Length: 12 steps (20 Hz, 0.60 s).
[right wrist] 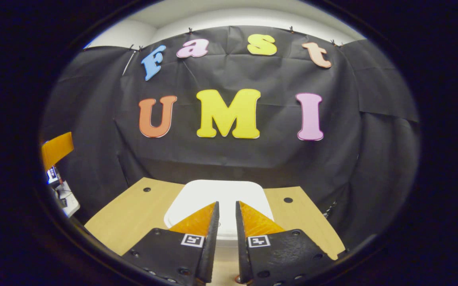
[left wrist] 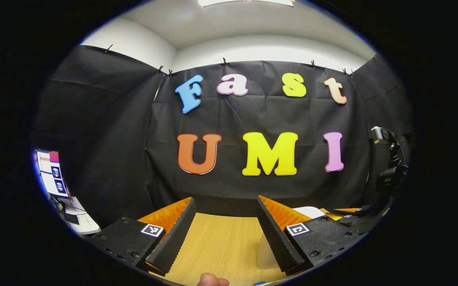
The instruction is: Press the lid of the desktop garbage bin to open it, pick up the crumpled paper on the desktop and throw it into the bin, then pick up the pop can on the desktop and drop it into the bin, and finally close the garbage bin lid.
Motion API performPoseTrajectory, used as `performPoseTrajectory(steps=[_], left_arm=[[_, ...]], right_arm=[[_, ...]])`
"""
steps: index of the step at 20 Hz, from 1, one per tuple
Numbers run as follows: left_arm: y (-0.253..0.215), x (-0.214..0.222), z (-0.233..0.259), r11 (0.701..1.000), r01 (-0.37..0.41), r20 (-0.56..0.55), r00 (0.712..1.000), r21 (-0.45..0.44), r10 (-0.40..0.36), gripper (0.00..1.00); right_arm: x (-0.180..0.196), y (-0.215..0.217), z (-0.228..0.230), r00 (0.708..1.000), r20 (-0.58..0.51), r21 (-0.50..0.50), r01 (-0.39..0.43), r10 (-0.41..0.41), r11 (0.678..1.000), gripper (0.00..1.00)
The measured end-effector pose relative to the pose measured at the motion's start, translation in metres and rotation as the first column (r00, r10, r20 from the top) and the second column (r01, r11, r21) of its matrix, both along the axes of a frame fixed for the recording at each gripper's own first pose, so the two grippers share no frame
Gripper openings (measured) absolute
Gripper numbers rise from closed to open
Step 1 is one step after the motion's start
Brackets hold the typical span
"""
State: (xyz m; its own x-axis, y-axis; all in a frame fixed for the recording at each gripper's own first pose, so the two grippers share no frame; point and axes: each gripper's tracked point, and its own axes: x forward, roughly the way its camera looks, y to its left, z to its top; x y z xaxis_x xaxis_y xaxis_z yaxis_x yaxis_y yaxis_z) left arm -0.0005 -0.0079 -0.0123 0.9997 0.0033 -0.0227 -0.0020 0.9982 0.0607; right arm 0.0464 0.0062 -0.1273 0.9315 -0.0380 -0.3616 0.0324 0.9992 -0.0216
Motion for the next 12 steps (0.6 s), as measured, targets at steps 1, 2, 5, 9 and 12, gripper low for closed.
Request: performPoseTrajectory(steps=[1, 2, 5, 9, 12], left_arm=[[0.0, -0.001, 0.0, 1.0, 0.0, -0.002, 1.0, 0.002, 0.0, 0.96], [-0.001, -0.001, -0.002, 1.0, 0.002, -0.006, 1.0, 0.005, -0.002, 0.96], [-0.001, -0.001, -0.002, 1.0, 0.003, -0.007, 1.0, 0.009, -0.003, 0.96], [-0.001, -0.001, -0.008, 1.0, 0.004, -0.015, 1.0, 0.007, -0.004, 0.96], [-0.001, 0.0, -0.011, 1.0, 0.001, -0.023, 1.0, 0.004, -0.001, 0.96]], right_arm=[[0.006, -0.002, -0.004, 1.0, 0.001, 0.005, 0.015, -0.015, 1.0, 0.25], [0.01, -0.003, -0.009, 1.0, -0.008, 0.007, 0.016, -0.016, 1.0, 0.01], [0.01, 0.001, -0.017, 0.999, -0.036, 0.015, 0.004, -0.004, 1.0, 0.05], [0.015, 0.001, -0.031, 0.998, -0.057, 0.018, -0.001, 0.002, 1.0, 0.0], [0.02, 0.002, -0.043, 0.997, -0.083, 0.01, -0.01, 0.01, 1.0, 0.0]])
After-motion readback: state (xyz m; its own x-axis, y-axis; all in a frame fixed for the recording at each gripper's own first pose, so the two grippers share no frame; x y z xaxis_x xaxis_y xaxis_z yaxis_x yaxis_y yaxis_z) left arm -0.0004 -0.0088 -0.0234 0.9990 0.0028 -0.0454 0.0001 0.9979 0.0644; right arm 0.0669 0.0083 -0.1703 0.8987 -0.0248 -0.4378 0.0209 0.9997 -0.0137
